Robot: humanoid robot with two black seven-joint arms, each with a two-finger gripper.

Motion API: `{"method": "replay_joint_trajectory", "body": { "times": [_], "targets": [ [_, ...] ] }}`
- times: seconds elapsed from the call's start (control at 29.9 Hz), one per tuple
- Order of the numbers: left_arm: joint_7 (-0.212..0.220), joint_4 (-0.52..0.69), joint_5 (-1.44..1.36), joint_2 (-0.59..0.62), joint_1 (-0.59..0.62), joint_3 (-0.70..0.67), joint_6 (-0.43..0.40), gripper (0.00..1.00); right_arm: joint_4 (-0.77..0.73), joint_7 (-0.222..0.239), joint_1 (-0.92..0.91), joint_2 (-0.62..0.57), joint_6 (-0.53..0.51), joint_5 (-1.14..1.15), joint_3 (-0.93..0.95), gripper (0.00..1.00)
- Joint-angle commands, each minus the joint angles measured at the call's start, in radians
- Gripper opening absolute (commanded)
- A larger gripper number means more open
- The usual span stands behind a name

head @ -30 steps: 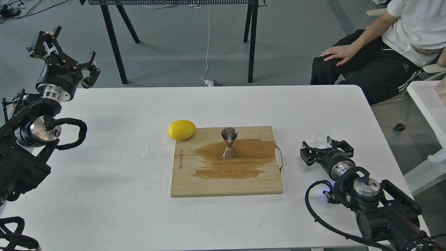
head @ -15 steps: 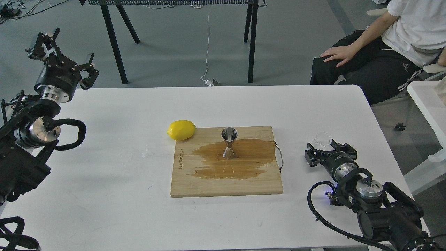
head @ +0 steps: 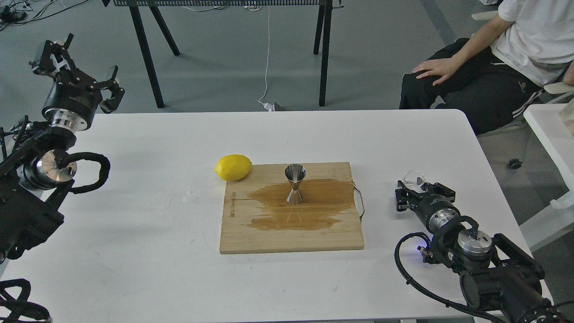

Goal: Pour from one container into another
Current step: 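Lift the clear glass cup with the right gripper toward the jigger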

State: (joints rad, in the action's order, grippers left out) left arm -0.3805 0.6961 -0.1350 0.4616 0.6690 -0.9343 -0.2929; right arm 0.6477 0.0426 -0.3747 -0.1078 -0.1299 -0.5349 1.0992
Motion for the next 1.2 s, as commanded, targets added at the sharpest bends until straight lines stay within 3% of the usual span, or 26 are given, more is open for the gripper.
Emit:
{"method": "replay_joint_trajectory", "body": {
  "times": [0.0,0.27,0.43,0.9,1.17],
  "targets": [
    [-0.002,0.002,0.002,0.000,0.001,0.000,0.000,1.00,0.124,0.000,0.046,-0.010,0.003,0.001,-0.001,0.38],
    [0.000,0.002,0.002,0.003,0.001,0.000,0.000,1.00,0.510,-0.009,0.154,-0.171,0.047,0.018,-0.013,0.37],
    [0.002,0.002,0.002,0.003,0.001,0.000,0.001,1.00,0.655,-0.016,0.160,-0.184,0.107,0.182,-0.035,0.36],
    [0.000,0.000,0.000,0.008,-0.002,0.000,0.006,1.00,0.699,-0.016,0.068,0.040,0.312,0.670,-0.061,0.34],
    [0.000,-0.001,0.002,0.009,-0.002,0.000,0.003,1.00,0.685,-0.016,-0.001,0.097,0.332,0.822,-0.122,0.34]
  ]
}}
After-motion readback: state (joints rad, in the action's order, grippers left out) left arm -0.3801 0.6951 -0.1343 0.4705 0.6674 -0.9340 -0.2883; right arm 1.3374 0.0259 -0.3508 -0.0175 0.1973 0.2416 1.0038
